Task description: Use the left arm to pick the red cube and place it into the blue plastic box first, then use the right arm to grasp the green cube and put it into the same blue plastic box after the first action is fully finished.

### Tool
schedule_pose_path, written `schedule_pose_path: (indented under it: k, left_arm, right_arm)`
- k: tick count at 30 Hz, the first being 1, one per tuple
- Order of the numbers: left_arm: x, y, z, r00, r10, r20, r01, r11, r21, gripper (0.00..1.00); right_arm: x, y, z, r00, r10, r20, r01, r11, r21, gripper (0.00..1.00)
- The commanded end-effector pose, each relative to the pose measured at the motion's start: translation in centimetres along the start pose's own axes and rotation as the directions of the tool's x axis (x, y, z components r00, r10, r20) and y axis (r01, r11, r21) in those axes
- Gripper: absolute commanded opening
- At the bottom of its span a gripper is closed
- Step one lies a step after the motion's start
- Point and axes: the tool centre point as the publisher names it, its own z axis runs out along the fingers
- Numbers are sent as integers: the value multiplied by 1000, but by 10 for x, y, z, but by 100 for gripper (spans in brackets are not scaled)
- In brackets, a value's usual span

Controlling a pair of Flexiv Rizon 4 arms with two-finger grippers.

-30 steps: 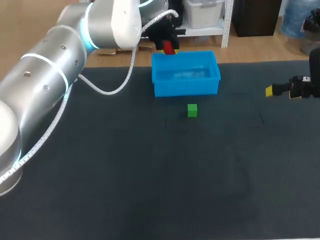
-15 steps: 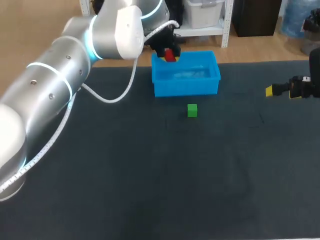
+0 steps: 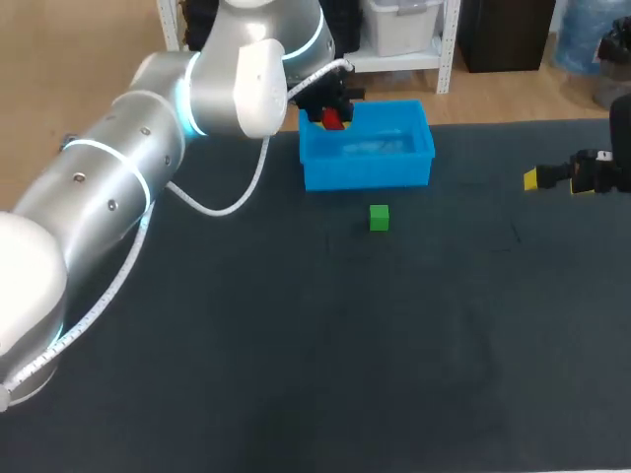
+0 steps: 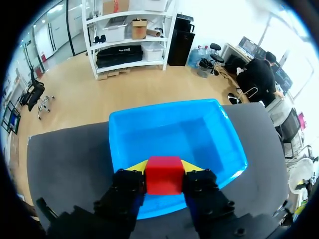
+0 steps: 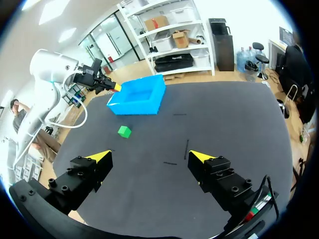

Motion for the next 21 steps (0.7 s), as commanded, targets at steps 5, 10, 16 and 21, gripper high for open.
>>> schedule_pose_path:
  k: [5, 10, 16, 21]
  left_arm:
    - [-25, 0, 19, 997, 13, -78, -14, 1000, -12, 43]
    - [-26, 0, 20, 997, 20, -77, -21, 1000, -15, 100]
    - [-26, 0, 20, 996, 19, -81, -21, 1000, -16, 100]
    - [-27, 1, 19, 996, 16, -91, -17, 1000, -19, 100]
  right_arm:
    - [0, 0, 0, 1000, -1, 0, 1, 1000, 1, 100]
    - [0, 0, 0, 1000, -1, 0, 1, 1000, 1, 100]
    - [0, 0, 0, 1000, -1, 0, 1, 1000, 1, 100]
    - [0, 0, 0, 1000, -1, 0, 1, 1000, 1, 100]
